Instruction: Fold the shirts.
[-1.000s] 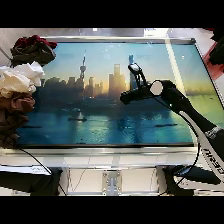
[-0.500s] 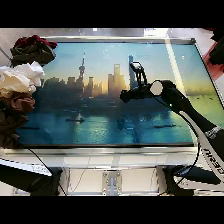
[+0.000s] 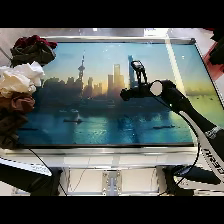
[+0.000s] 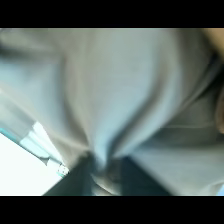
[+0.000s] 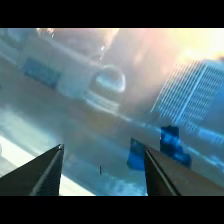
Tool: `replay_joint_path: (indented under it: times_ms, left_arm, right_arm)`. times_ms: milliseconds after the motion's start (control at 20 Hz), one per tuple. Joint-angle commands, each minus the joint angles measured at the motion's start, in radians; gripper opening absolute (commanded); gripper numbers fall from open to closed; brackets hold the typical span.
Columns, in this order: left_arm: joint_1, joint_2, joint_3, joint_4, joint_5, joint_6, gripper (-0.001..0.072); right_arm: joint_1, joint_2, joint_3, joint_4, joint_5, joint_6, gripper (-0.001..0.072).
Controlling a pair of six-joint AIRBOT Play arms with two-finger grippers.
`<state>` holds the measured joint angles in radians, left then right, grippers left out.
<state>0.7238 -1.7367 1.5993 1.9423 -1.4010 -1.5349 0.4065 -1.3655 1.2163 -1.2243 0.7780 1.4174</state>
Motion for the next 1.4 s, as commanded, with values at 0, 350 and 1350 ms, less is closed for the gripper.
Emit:
replay_joint_path:
  times_ms: [0,350,1350]
  left_arm:
    - [0.035,-0.002,-0.008,-0.111,-0.069,0.007,0.0016]
    - [-0.094,0.113,-0.009,-1.255,-0.252,0.262,0.0013]
    - [-1.133,0.047,0.053,-0.662,0.039,0.104,0.0110]
  right_arm:
    - [-0.001,0.001,0.000,-0.013,-0.063,0.000,0.0554]
    - [-0.145,0.065,0.047,-0.130,-0.089,0.000,0.0545]
    - [-0.463,0.198,-0.048,0.051,0.053,-0.056,0.0548]
